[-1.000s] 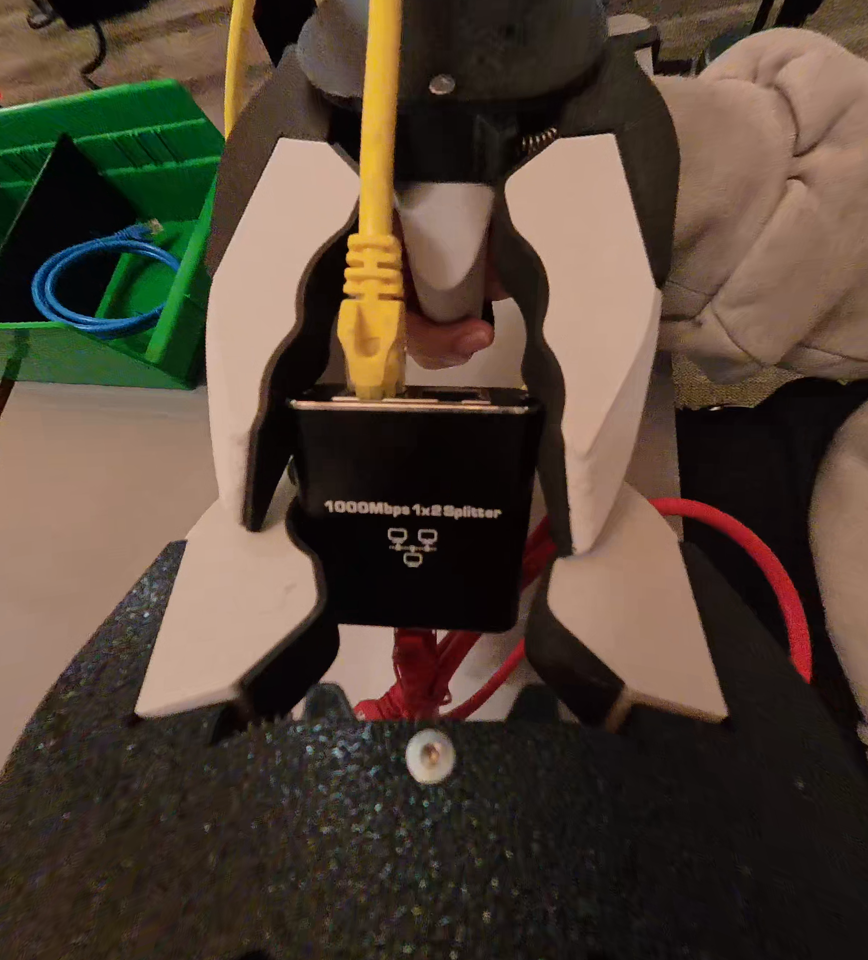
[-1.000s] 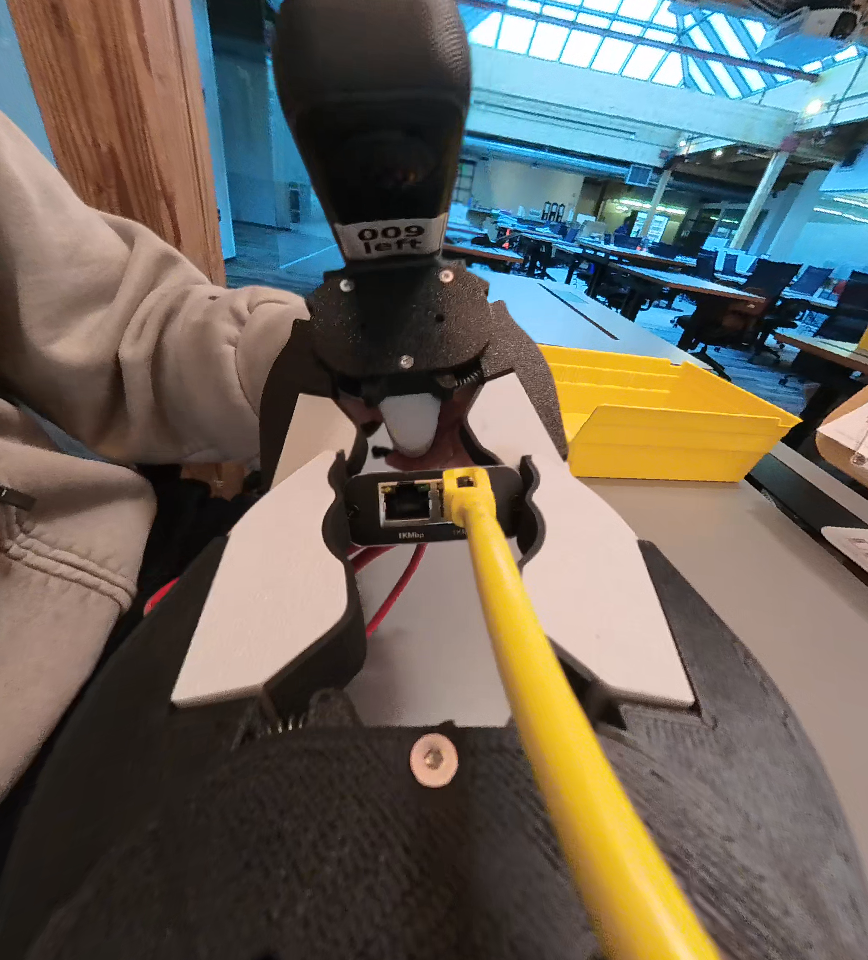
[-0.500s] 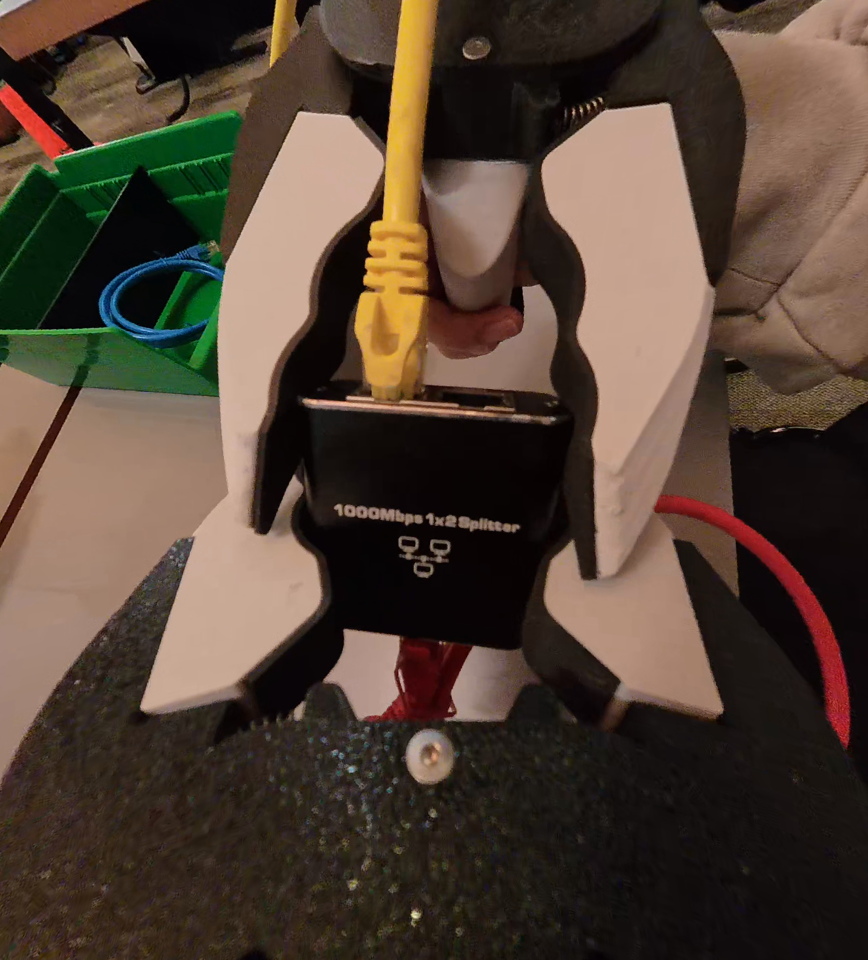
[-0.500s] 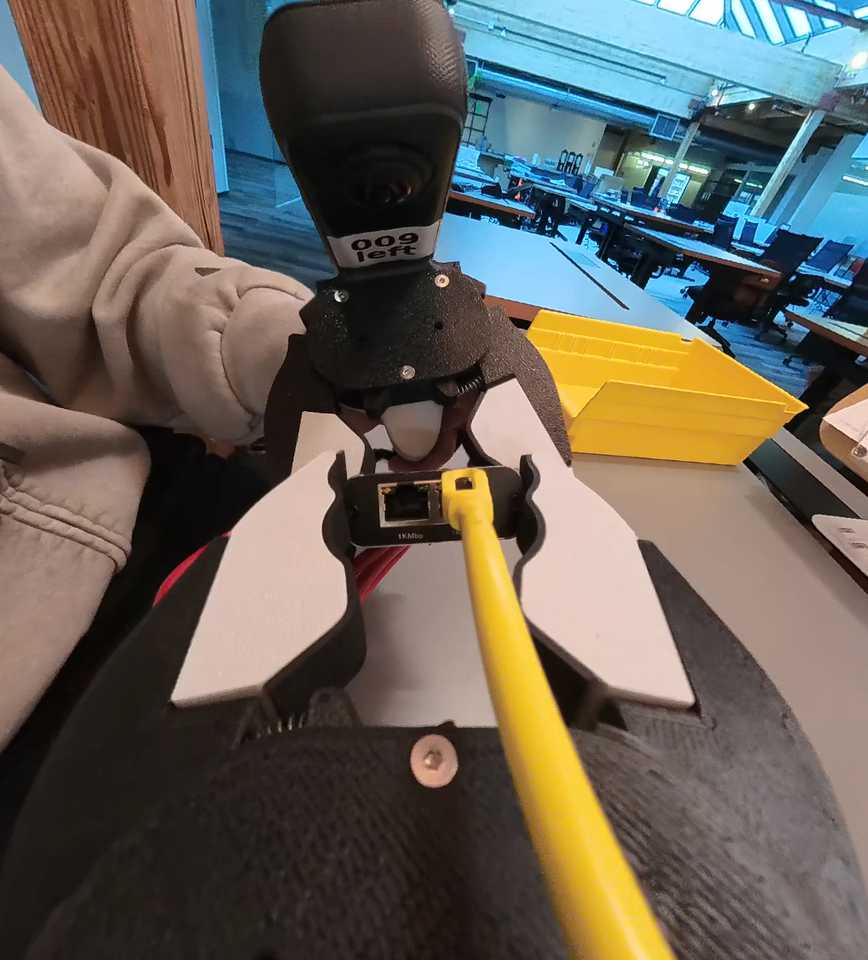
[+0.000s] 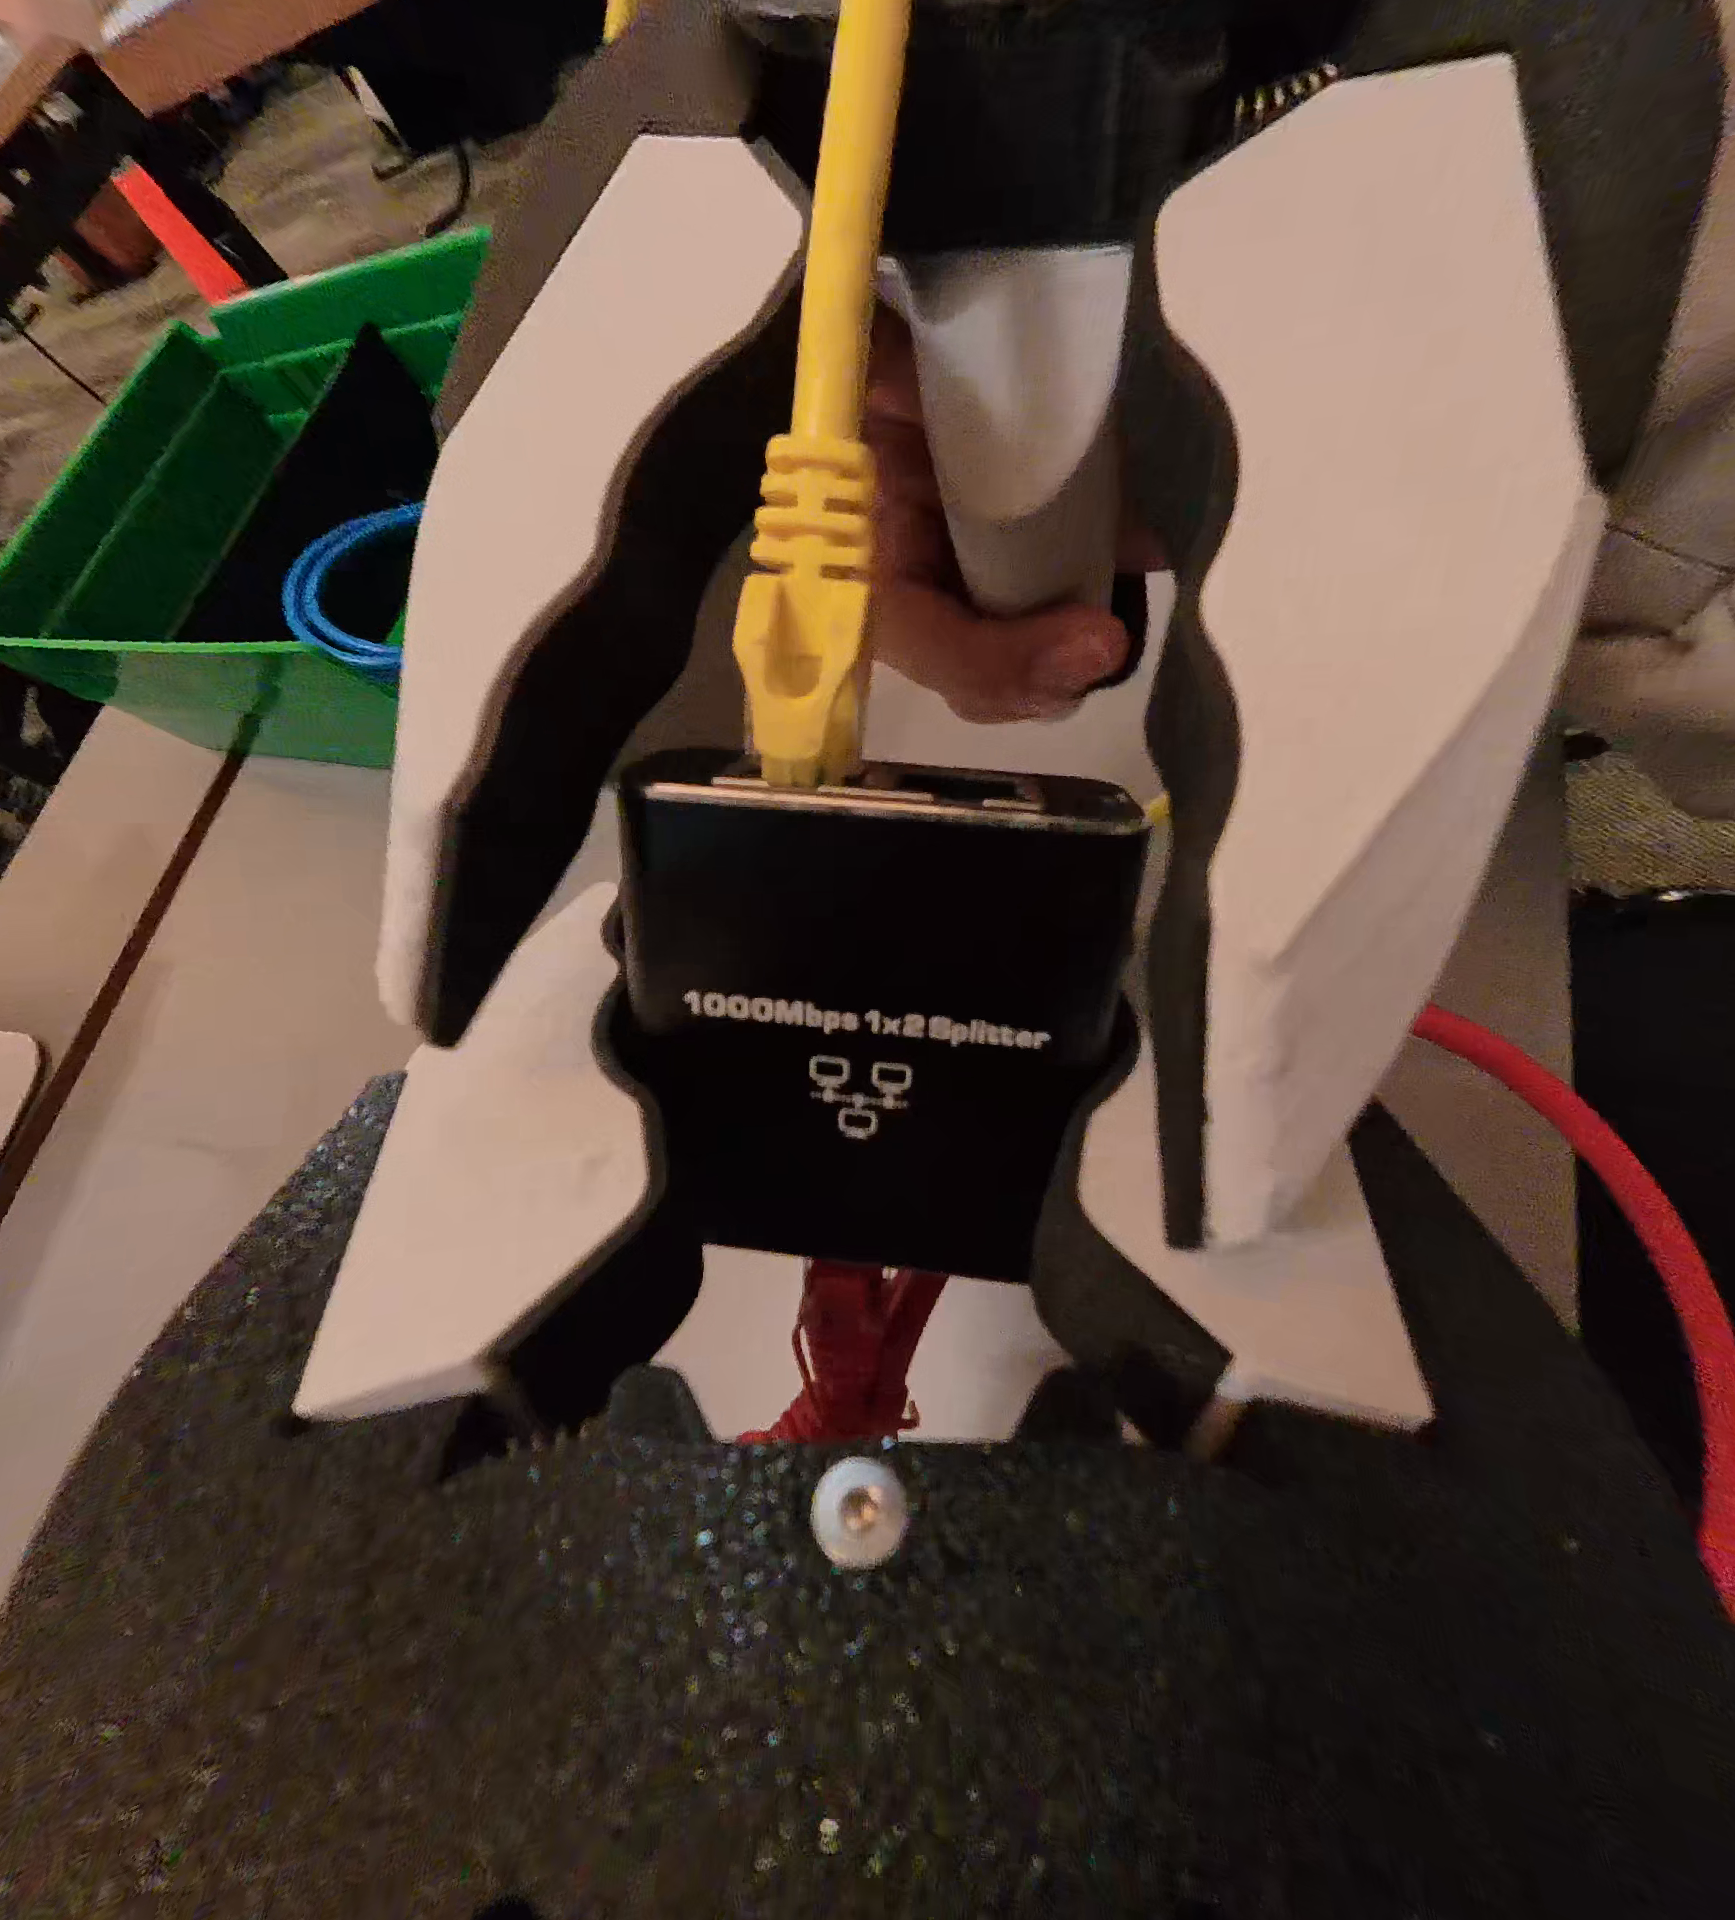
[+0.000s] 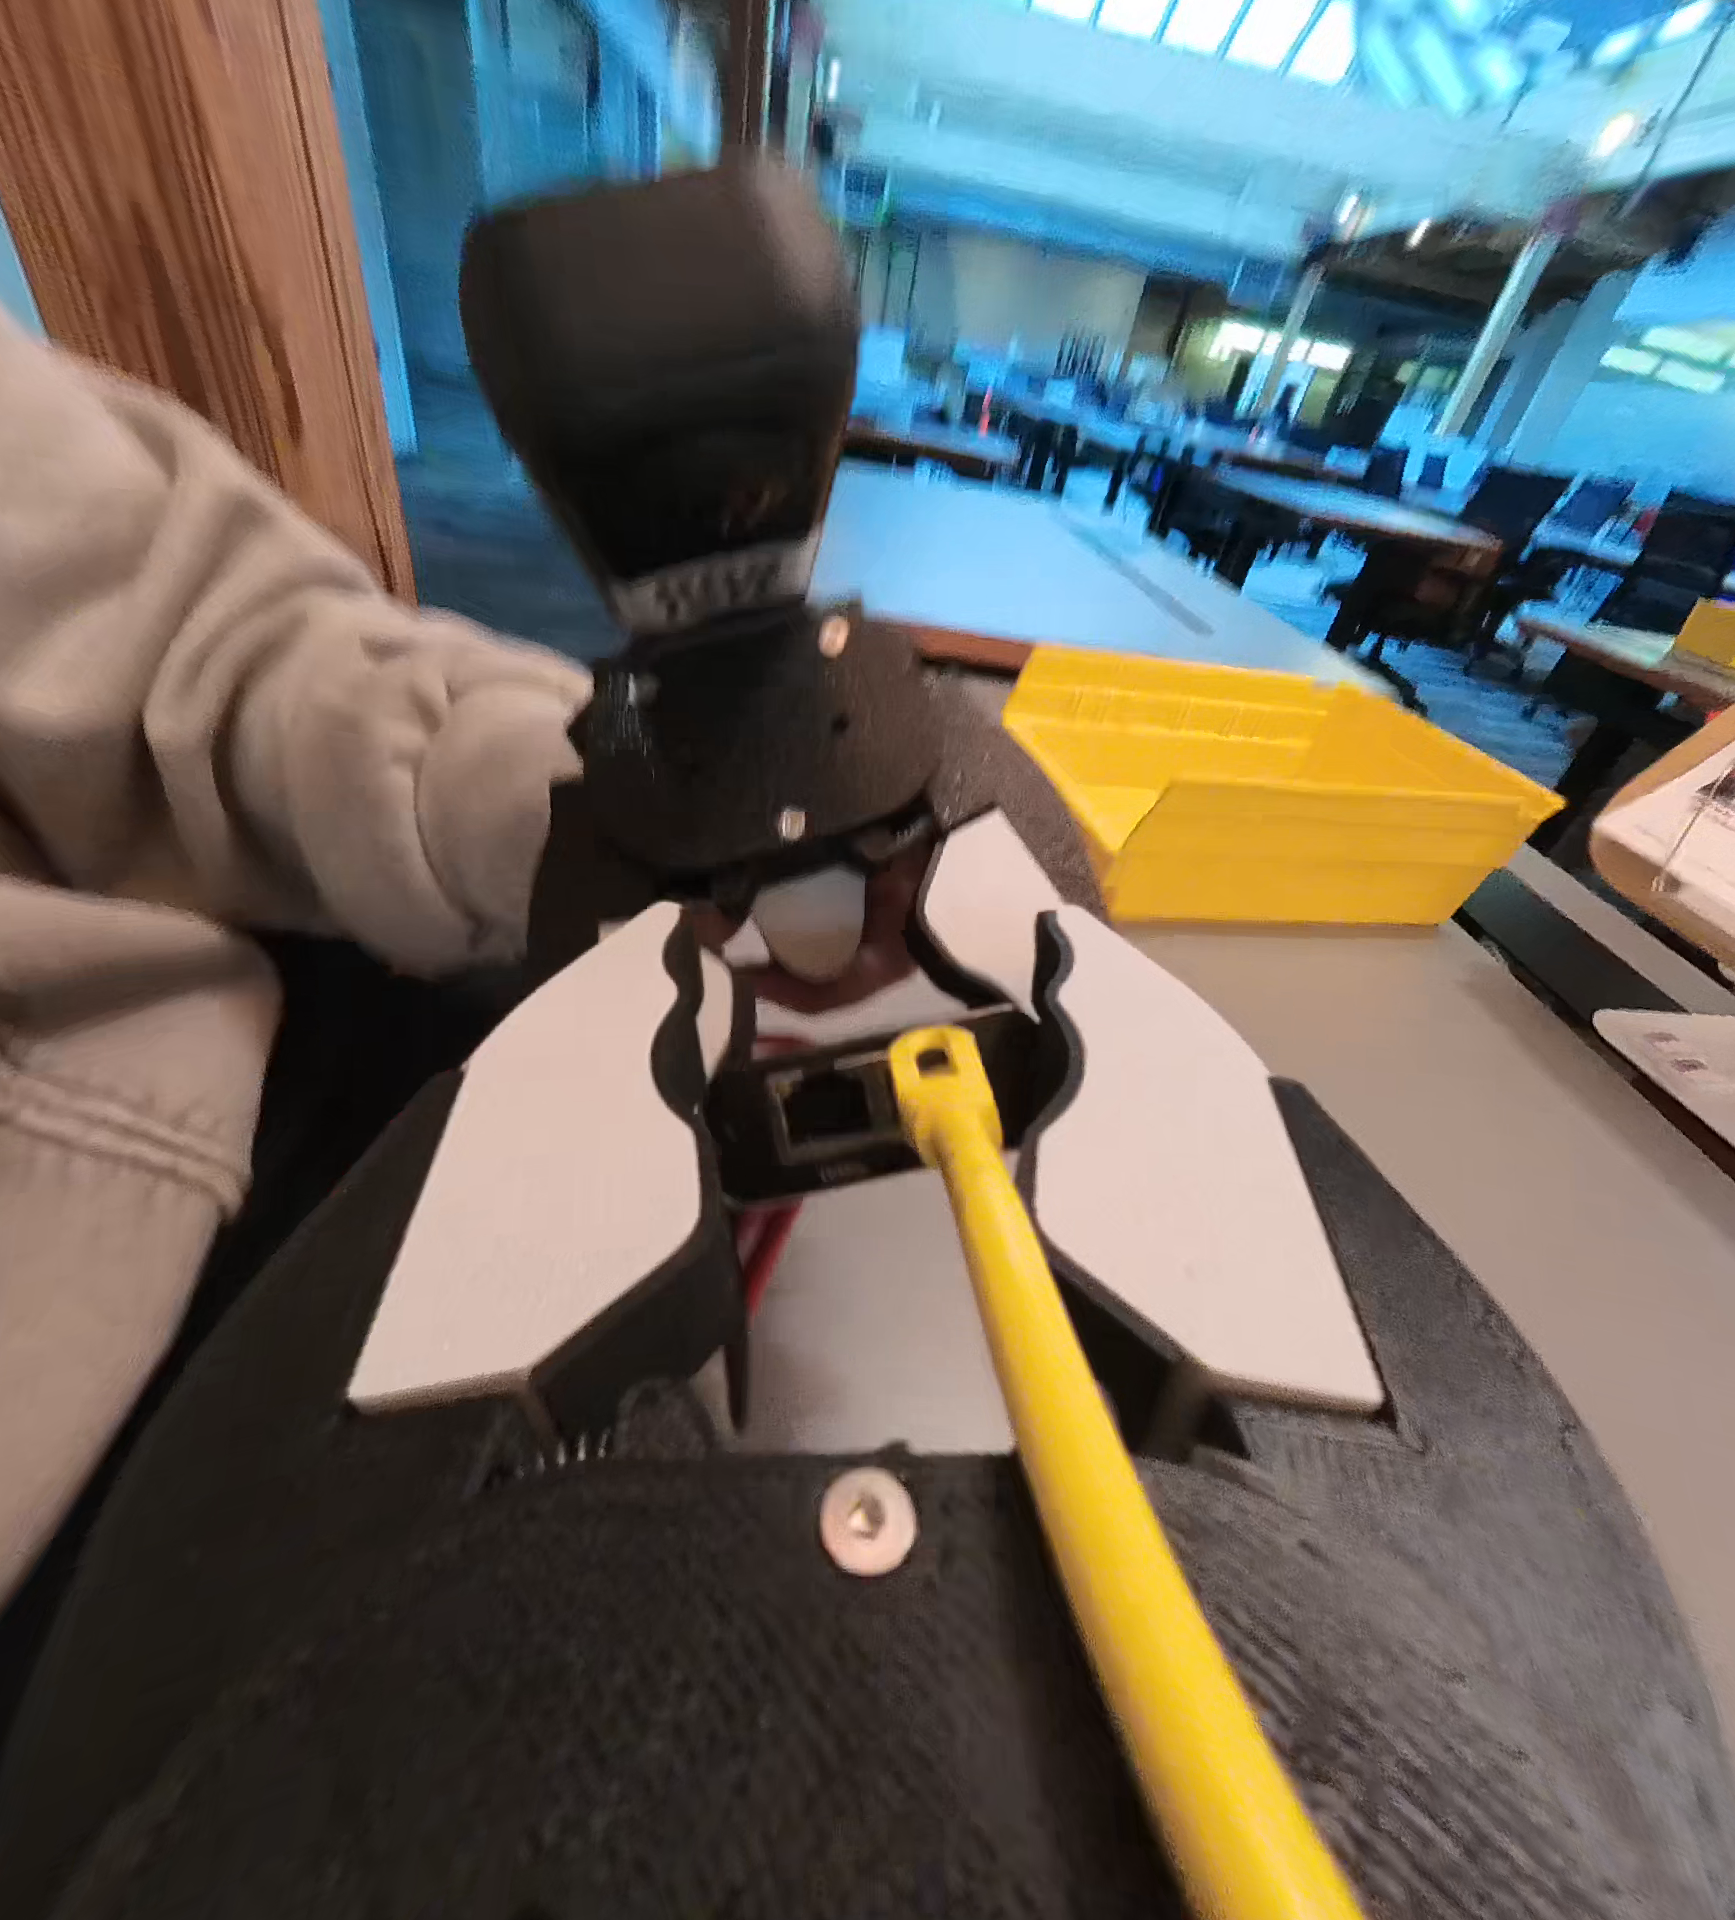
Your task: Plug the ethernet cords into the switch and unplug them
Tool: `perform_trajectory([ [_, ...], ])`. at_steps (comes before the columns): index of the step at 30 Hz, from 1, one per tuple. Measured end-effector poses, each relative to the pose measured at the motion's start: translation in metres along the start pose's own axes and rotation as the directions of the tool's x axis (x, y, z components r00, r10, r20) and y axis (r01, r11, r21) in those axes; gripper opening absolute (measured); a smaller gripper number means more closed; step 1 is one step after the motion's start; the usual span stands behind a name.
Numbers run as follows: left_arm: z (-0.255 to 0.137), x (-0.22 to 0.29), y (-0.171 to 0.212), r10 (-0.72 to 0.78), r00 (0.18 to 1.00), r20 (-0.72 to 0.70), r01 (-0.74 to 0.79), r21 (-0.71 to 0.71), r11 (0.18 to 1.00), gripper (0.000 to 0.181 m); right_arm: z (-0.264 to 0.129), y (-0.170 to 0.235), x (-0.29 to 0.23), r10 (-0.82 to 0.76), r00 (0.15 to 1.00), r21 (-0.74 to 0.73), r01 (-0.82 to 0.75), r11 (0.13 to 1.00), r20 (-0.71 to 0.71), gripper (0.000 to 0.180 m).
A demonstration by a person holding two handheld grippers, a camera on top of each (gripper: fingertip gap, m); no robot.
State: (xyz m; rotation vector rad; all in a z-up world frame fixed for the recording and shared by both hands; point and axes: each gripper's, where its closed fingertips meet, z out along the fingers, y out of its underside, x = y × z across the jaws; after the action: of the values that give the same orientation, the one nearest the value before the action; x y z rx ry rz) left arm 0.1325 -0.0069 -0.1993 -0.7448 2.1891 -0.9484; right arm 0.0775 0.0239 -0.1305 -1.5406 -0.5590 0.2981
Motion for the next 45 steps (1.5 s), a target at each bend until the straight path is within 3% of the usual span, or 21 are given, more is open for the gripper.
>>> perform_trajectory([
  [1, 0.001, -0.004, -0.002, -0.003, 1.0, 0.026, 0.003, 0.015, 1.0, 0.081, 0.0, -0.009, 0.003, 0.031, 0.999, 0.061, -0.03, 0.998, -0.015, 0.063],
  [7, -0.013, -0.055, 0.0, -0.06, 0.935, 0.35, 0.058, 0.014, 0.998, 0.08, -0.007, -0.007, 0.056, 0.294, 0.907, 0.17, -0.252, 0.953, -0.301, 0.057],
  [12, -0.052, -0.097, -0.005, -0.082, 0.794, 0.602, 0.046, 0.075, 0.996, 0.079, -0.009, -0.023, 0.067, 0.461, 0.827, 0.364, -0.342, 0.866, -0.322, 0.036],
  [17, -0.069, -0.099, -0.022, -0.009, 0.692, 0.721, -0.077, 0.086, 0.993, 0.078, 0.006, -0.046, 0.05, 0.437, 0.859, 0.414, -0.308, 0.857, -0.267, 0.029],
  [25, -0.078, -0.093, -0.036, 0.076, 0.614, 0.785, -0.187, 0.052, 0.981, 0.078, -0.004, -0.069, 0.044, 0.447, 0.868, 0.545, -0.272, 0.793, -0.218, 0.015],
  [38, -0.086, -0.098, -0.03, 0.059, 0.573, 0.817, -0.195, 0.066, 0.979, 0.078, 0.007, -0.058, 0.039, 0.406, 0.895, 0.471, -0.282, 0.836, -0.185, 0.014],
  [45, -0.091, -0.101, -0.025, 0.109, 0.525, 0.844, -0.224, 0.014, 0.975, 0.078, 0.011, -0.056, 0.04, 0.48, 0.863, 0.51, -0.345, 0.788, -0.158, 0.014],
])
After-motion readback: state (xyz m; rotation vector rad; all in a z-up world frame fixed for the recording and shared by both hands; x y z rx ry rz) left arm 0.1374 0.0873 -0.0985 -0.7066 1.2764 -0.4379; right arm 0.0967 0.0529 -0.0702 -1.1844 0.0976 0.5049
